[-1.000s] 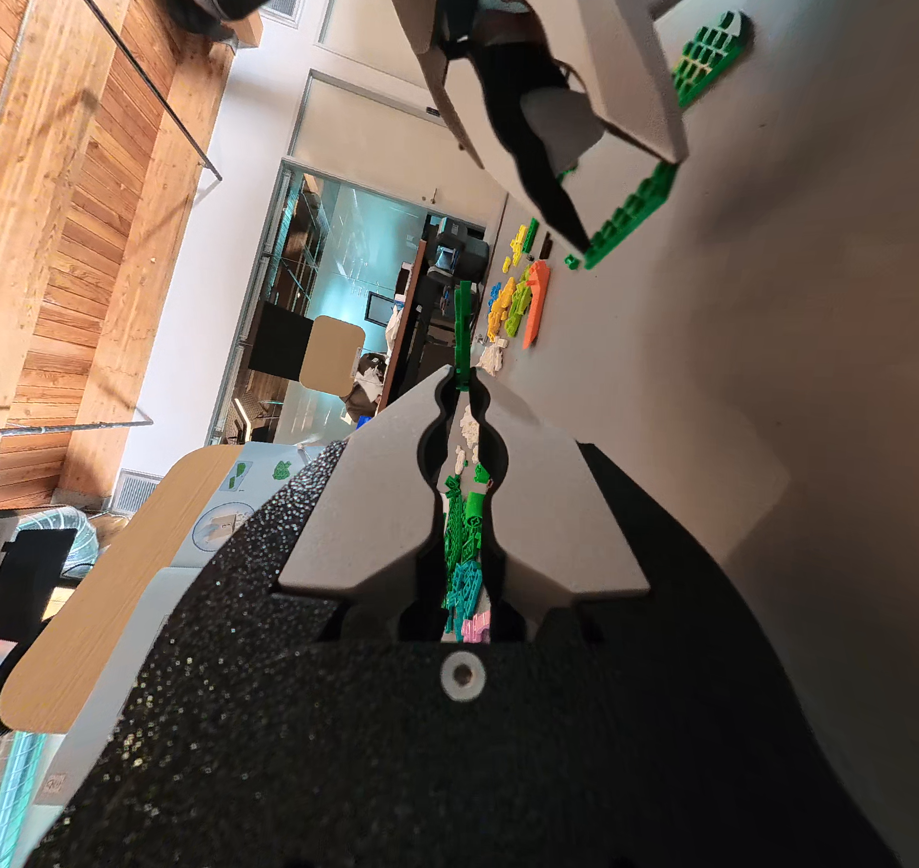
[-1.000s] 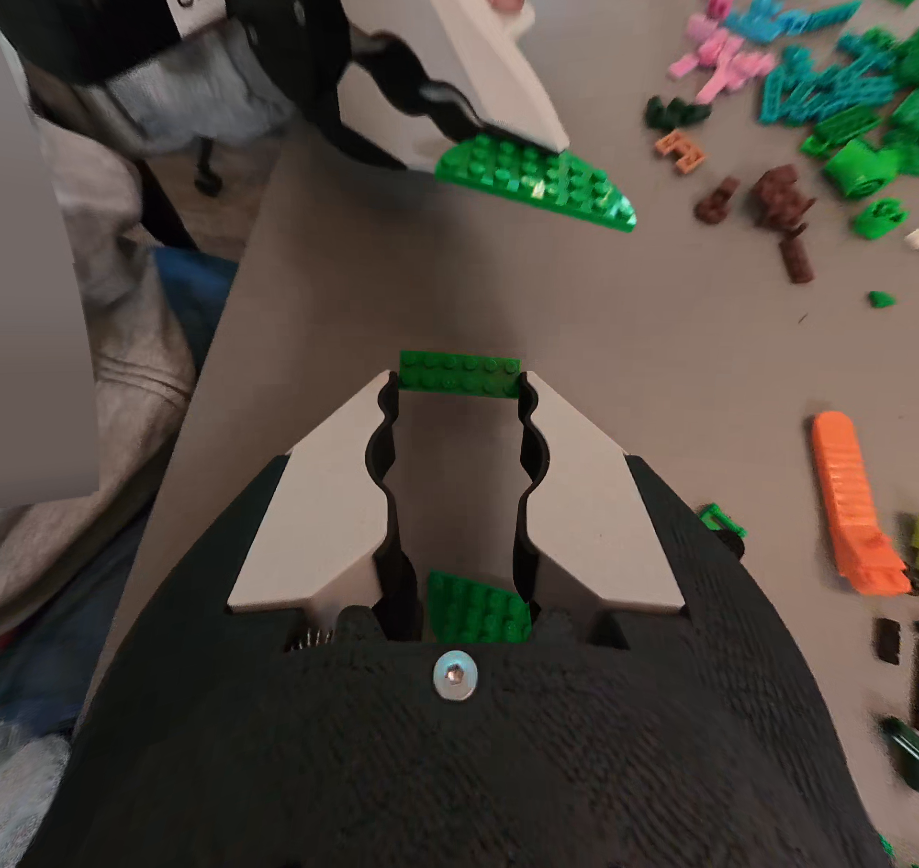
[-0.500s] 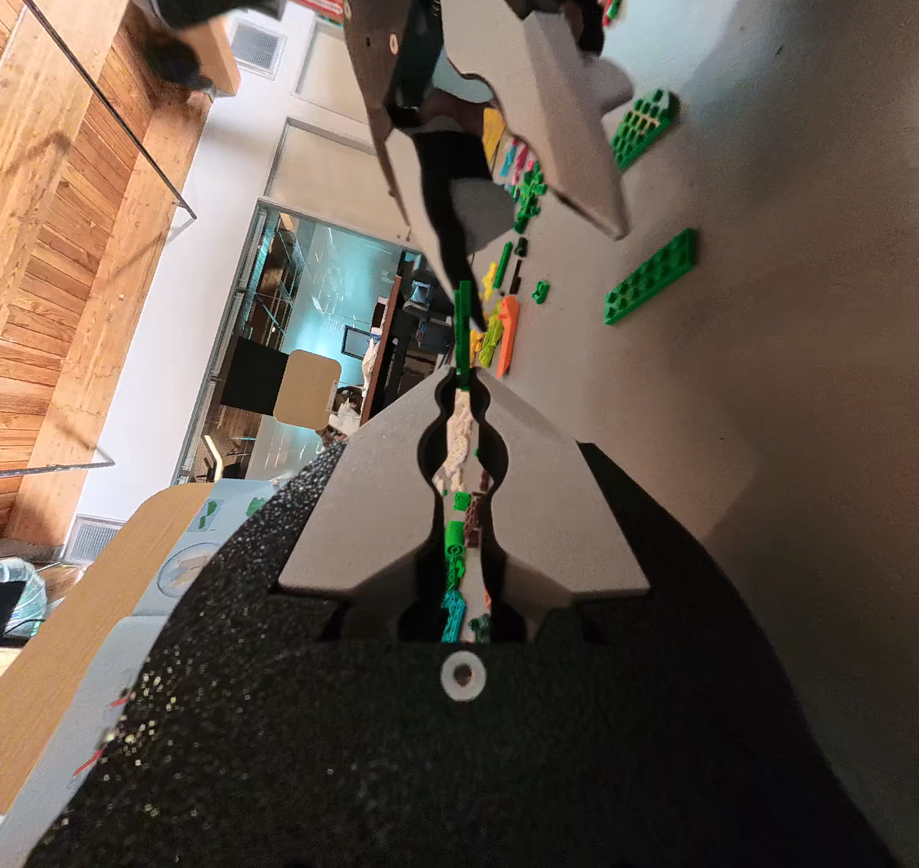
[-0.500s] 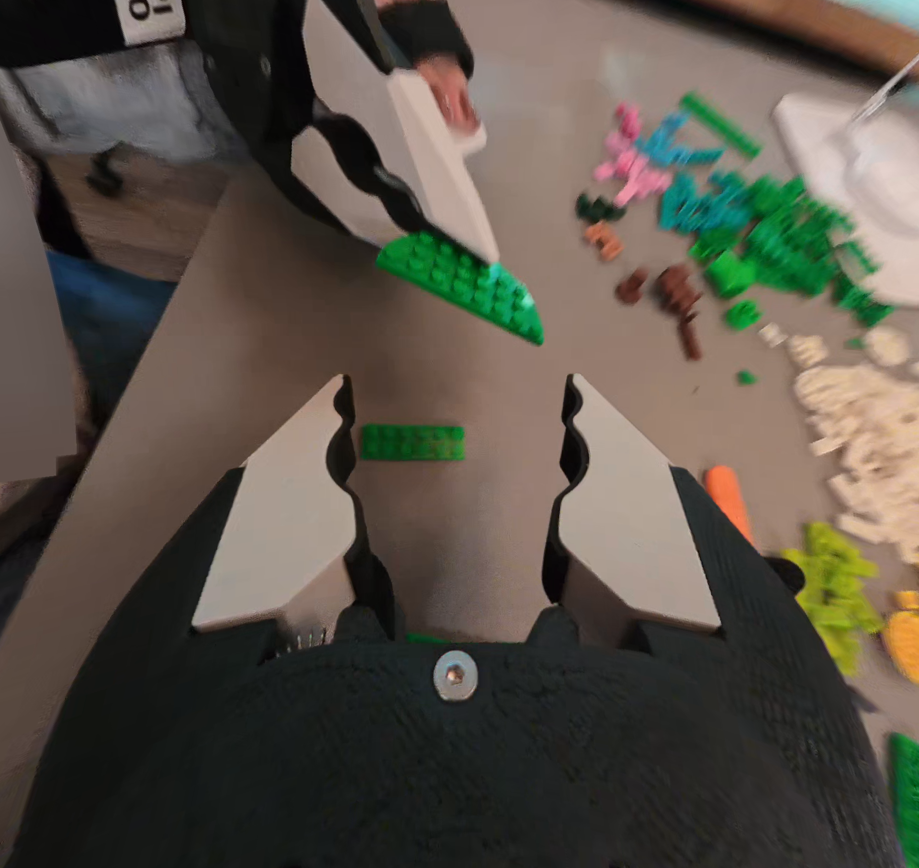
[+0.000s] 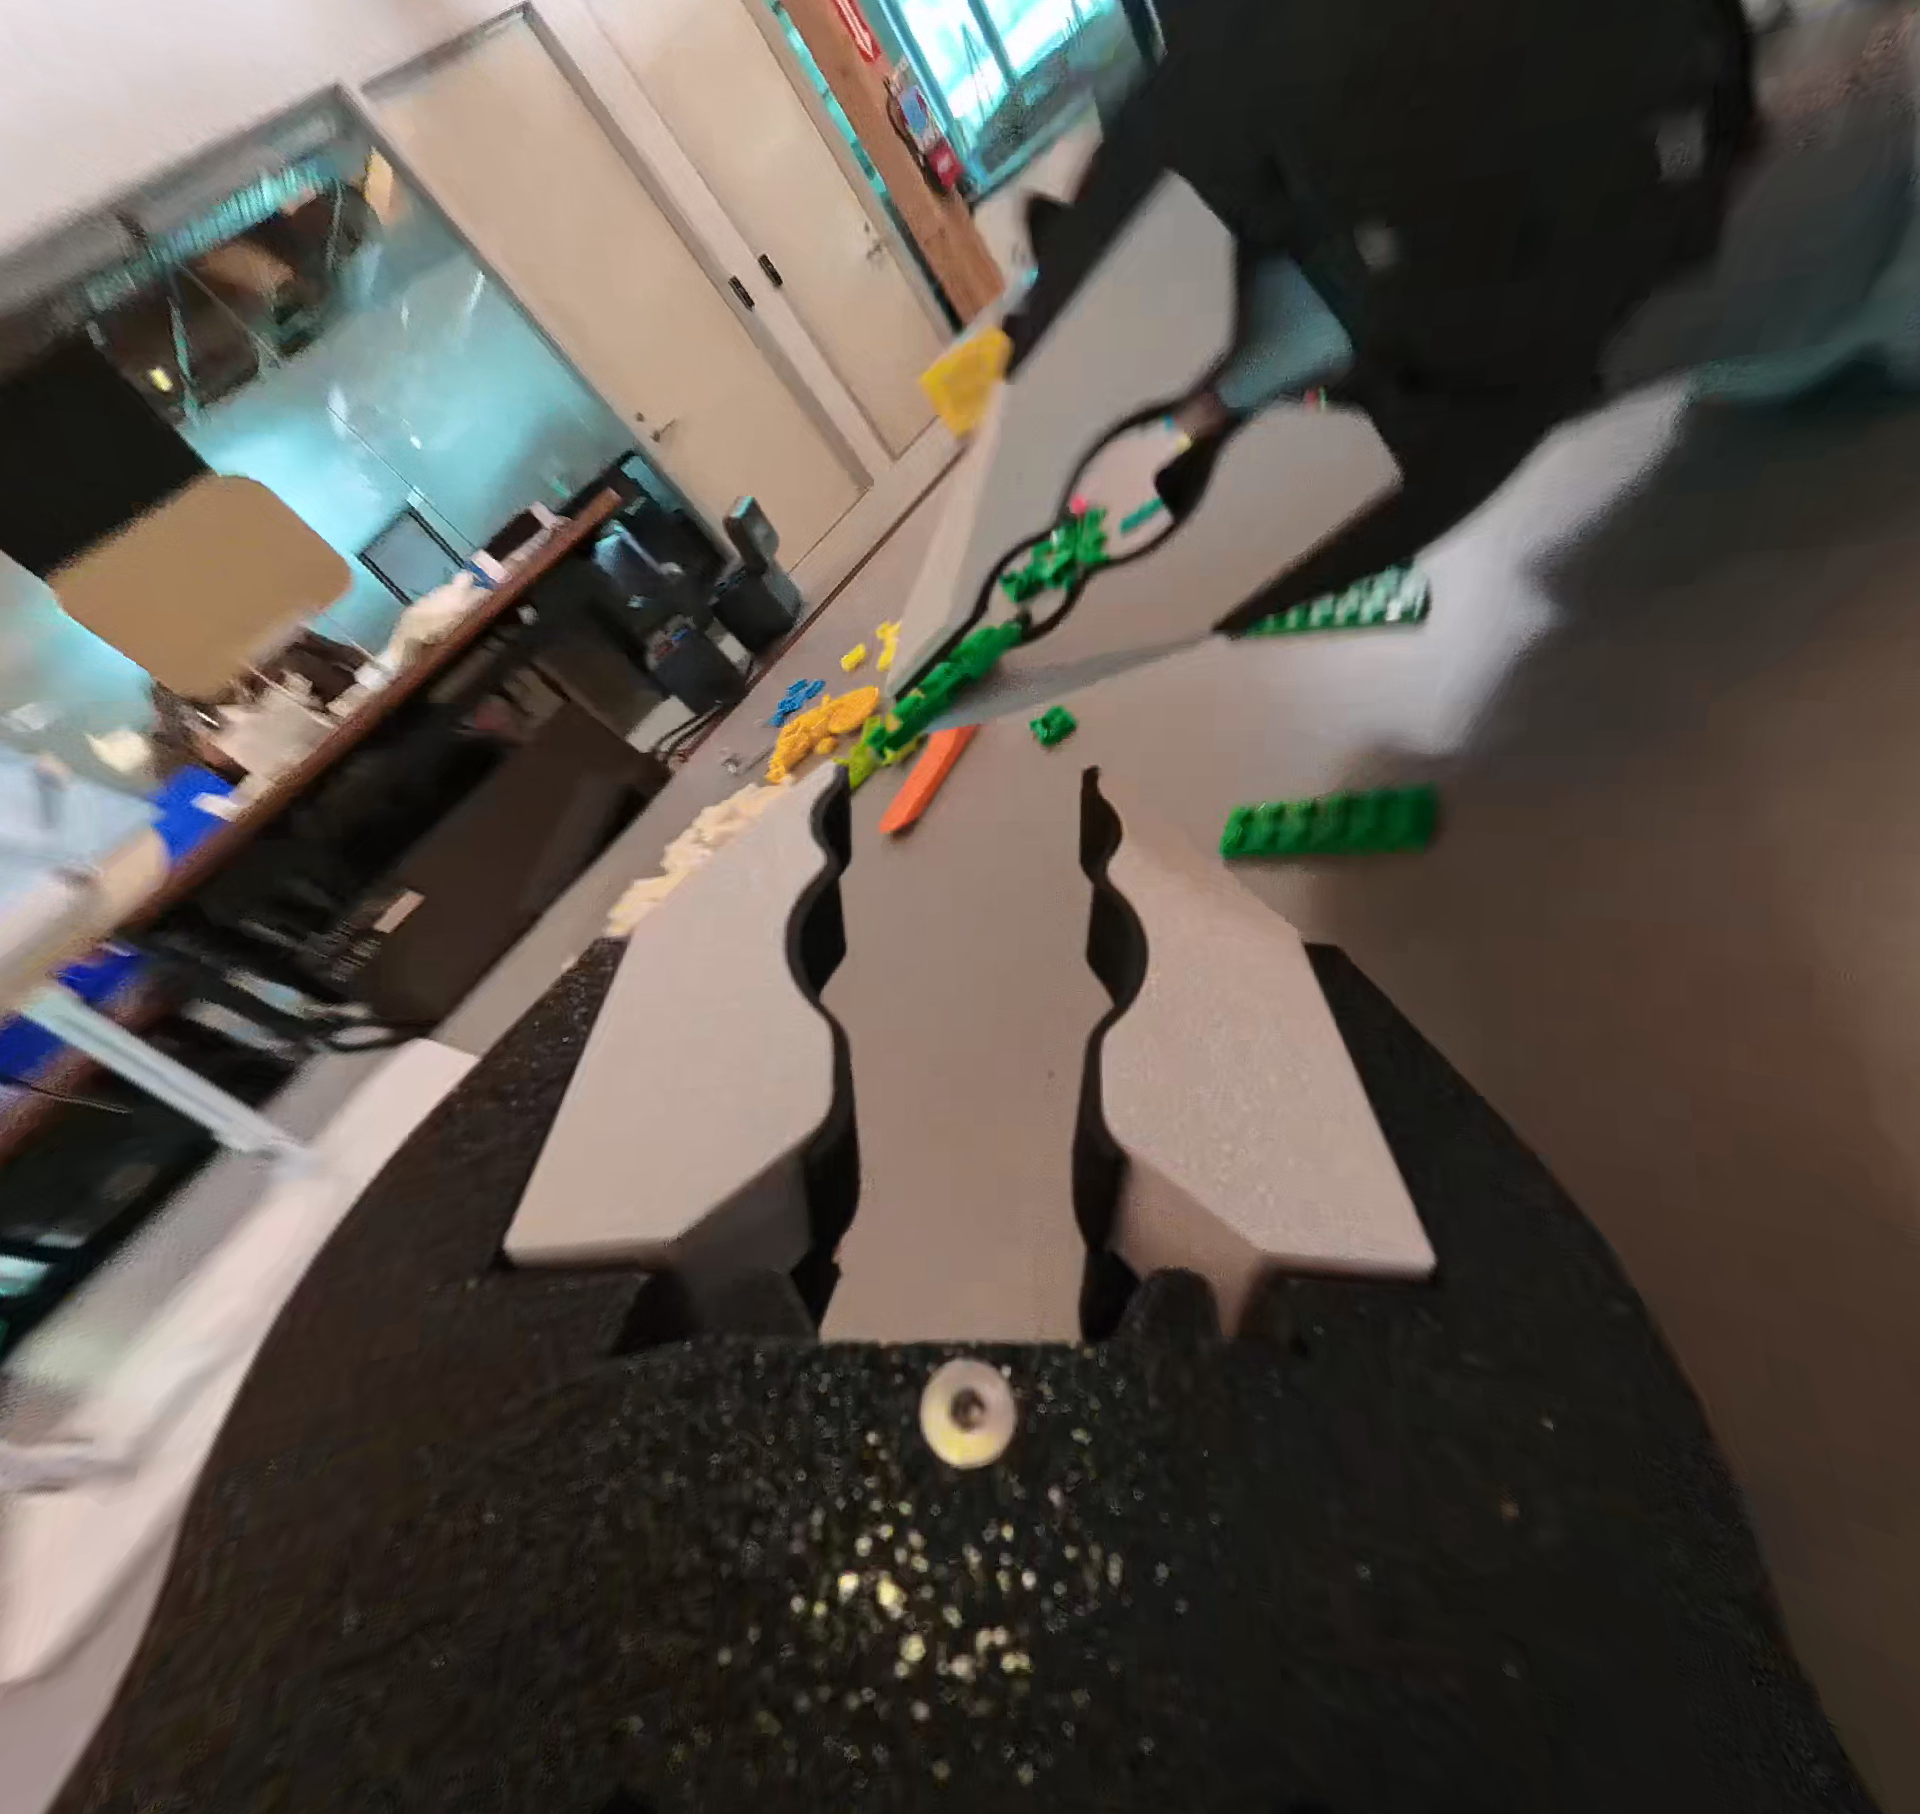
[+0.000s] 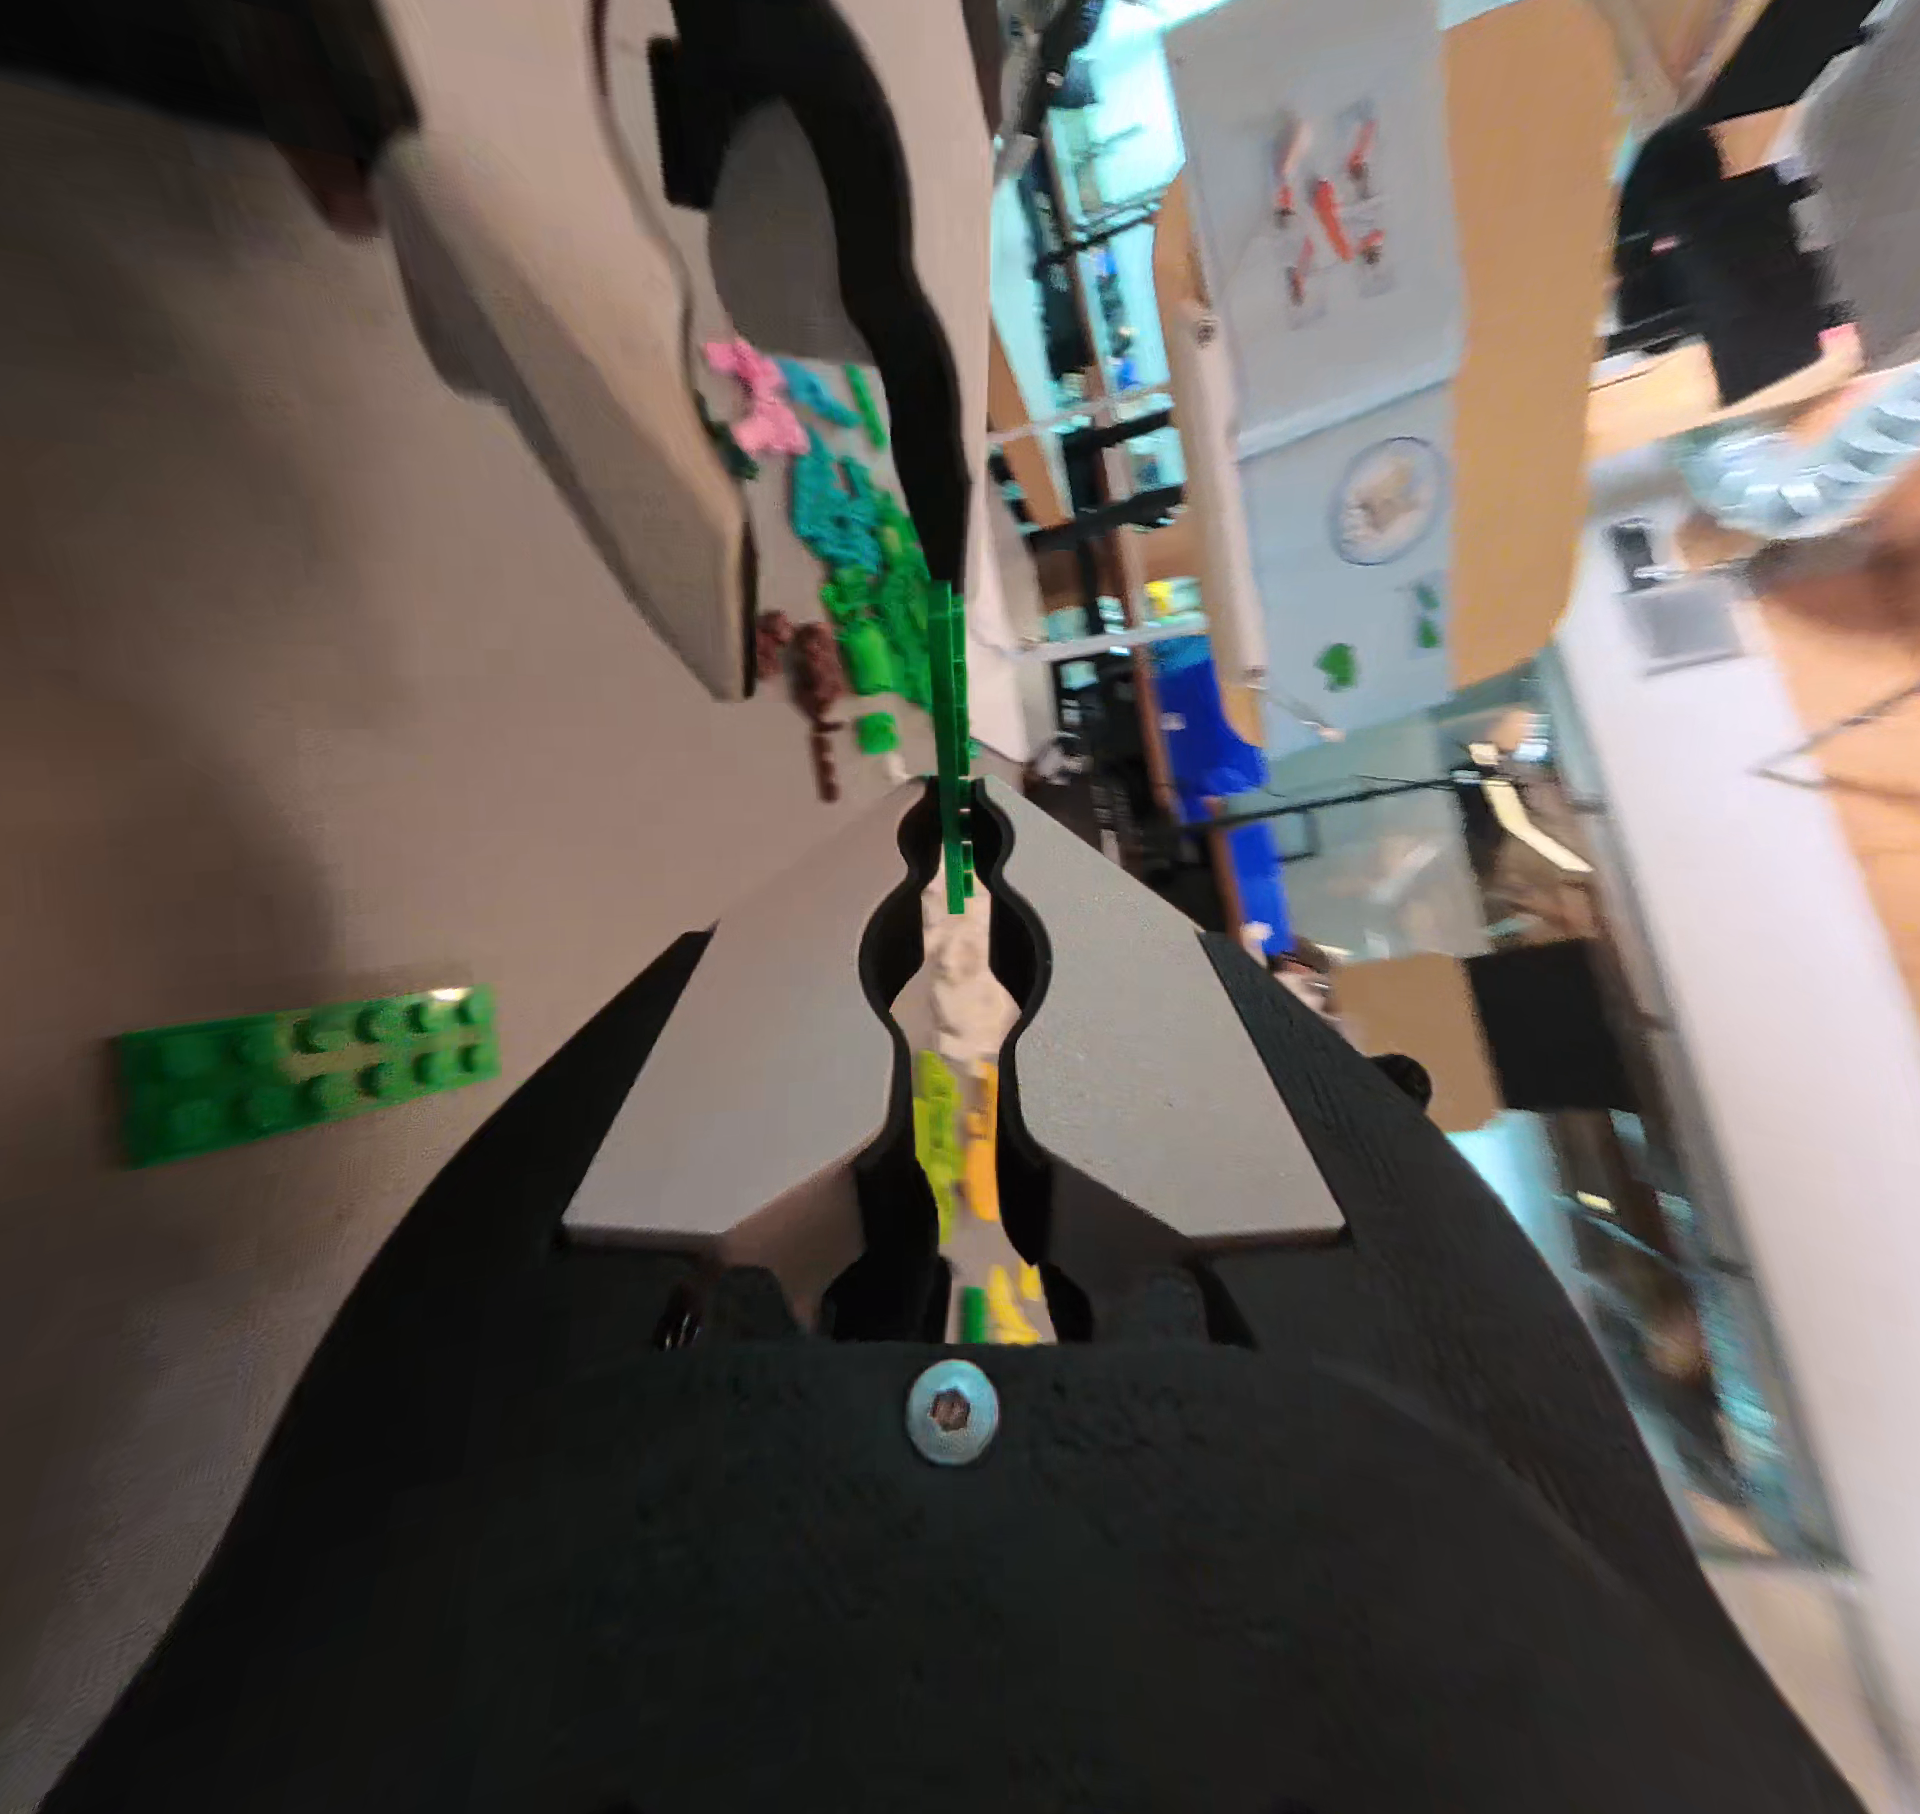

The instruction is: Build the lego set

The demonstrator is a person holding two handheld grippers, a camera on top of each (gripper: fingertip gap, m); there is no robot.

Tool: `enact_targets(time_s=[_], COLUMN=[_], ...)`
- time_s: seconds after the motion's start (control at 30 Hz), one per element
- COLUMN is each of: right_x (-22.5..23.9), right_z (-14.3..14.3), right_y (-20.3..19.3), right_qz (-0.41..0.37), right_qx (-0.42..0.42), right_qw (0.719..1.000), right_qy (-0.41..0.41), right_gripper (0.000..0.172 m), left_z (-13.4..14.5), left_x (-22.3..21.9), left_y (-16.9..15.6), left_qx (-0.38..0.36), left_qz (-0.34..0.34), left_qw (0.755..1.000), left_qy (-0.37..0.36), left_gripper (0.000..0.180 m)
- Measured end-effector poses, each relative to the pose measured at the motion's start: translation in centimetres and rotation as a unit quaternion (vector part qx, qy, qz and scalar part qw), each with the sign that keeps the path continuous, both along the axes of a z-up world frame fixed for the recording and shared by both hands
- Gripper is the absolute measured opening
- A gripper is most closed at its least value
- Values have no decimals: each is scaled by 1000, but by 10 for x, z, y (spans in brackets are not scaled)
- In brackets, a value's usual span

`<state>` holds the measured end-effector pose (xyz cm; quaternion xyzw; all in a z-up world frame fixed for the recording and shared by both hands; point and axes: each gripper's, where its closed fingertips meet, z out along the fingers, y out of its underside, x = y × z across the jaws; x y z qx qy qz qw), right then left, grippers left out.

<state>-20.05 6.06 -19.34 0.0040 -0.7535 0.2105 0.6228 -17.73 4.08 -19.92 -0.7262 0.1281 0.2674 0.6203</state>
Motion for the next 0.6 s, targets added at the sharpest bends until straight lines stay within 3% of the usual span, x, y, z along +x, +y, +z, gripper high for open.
enact_targets(time_s=[0.07, 0.2, 0.37, 0.5, 0.6], right_x=[-2, -4, -5, -4, -3], right_z=[9, 13, 21, 29, 32], right_y=[5, 10, 16, 20, 19], right_qz=[-22, -50, -76, -84, -87], right_qx=[31, 72, 97, 103, 111], right_qw=[998, 992, 985, 979, 976], right_qy=[50, 90, 122, 153, 165], right_gripper=[3, 3, 3, 3, 3], left_z=[12, 16, 15, 28, 40], left_x=[-4, 0, 0, 9, 8], left_y=[-1, 8, 19, 24, 21], left_qx=[45, 69, 82, 105, 139], left_qz=[-8, -57, -60, -135, -178], left_qw=[994, 956, 908, 806, 734], left_qy=[-97, -278, -407, -566, -640], left_gripper=[43, 56, 38, 25, 23])
